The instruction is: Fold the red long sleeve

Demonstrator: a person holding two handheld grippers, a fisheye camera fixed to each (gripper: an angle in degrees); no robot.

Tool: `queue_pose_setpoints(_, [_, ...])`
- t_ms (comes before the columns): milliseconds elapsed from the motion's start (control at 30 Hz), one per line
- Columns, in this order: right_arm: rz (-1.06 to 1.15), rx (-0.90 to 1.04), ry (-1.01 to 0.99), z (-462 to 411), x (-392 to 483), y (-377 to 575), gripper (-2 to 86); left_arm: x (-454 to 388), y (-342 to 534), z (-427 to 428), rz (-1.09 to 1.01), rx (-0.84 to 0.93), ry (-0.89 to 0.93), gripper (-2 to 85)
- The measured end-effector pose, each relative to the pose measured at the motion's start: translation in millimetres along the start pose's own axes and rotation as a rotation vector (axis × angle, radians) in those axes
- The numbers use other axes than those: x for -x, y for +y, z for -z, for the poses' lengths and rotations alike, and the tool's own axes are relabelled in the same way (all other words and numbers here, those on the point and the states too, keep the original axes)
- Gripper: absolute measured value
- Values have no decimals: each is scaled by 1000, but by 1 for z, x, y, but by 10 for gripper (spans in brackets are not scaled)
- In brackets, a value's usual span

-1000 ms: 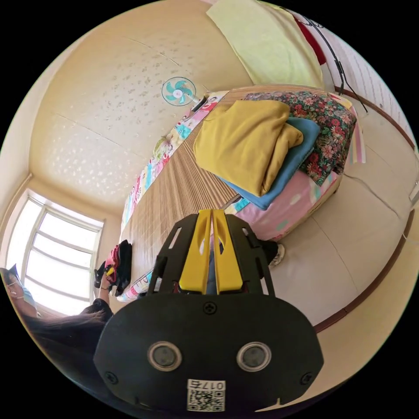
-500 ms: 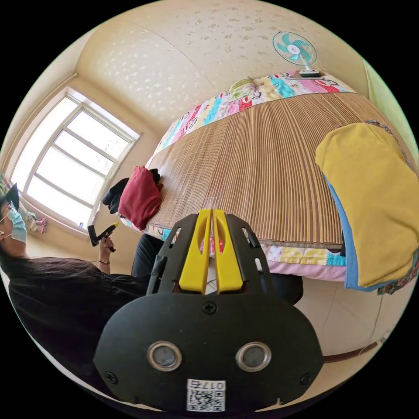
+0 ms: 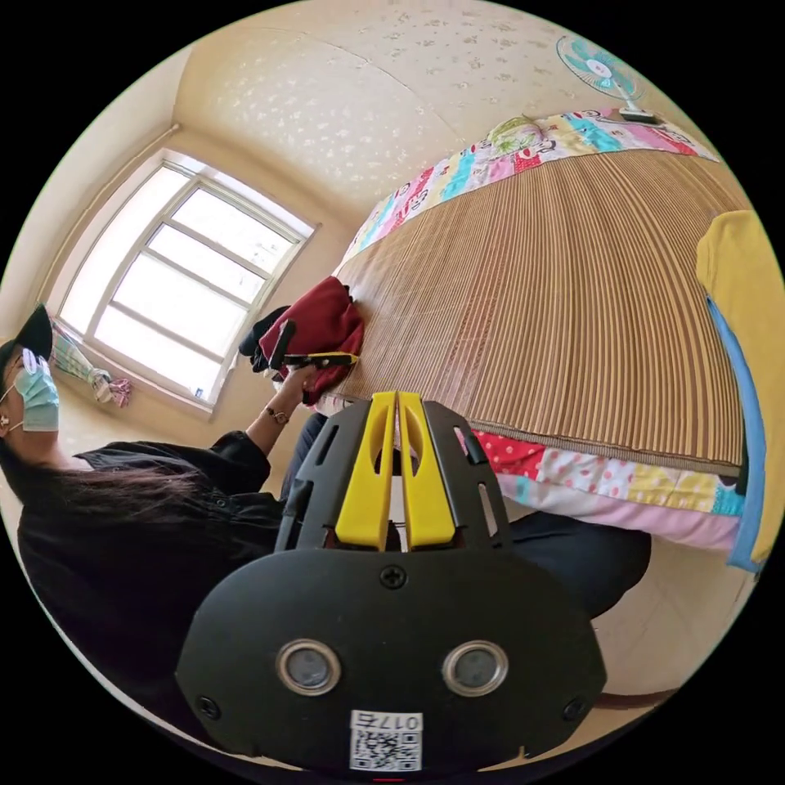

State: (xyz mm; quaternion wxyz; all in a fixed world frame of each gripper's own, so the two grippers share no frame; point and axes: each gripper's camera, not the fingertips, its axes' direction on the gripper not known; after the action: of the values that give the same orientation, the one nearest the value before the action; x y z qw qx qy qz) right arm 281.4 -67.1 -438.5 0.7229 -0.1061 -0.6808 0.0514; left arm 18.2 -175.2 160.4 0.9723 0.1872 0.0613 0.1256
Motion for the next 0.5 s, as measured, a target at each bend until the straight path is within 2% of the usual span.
queue_pose_setpoints(33, [-12, -57, 68, 14, 4, 19, 4, -5, 3, 6, -2, 29, -46, 49])
queue_pose_setpoints(67, [-6, -103, 111, 27, 8, 37, 4, -5, 5, 13, -10, 40, -16, 43])
queue_pose_setpoints(100, [1, -120, 123, 33, 10, 45, 4, 2, 14, 35, -11, 17, 157, 31])
queue_pose_setpoints(133, [14, -155, 141, 44, 13, 62, 4, 13, 29, 71, -37, -68, 420, 24])
queue_pose_setpoints(167, [25, -188, 151, 52, 14, 76, 4, 16, 38, 93, -69, -125, 544, 21])
queue_pose_setpoints(233, [56, -229, 134, 59, 15, 93, 5, 20, 87, 198, -299, -383, 857, 12])
queue_pose_setpoints(300, [131, -298, 82, 63, 20, 105, 7, 11, 133, 277, -500, -532, 975, 4])
queue_pose_setpoints(333, [177, -352, 39, 63, 23, 108, 9, -1, 164, 323, -643, -600, 953, 1])
queue_pose_setpoints(400, [245, -407, -38, 59, 30, 105, 12, -18, 206, 374, -778, -684, 861, -1])
queue_pose_setpoints(500, [368, -402, -157, 39, 52, 87, 22, -25, 247, 421, -903, -733, 897, -2])
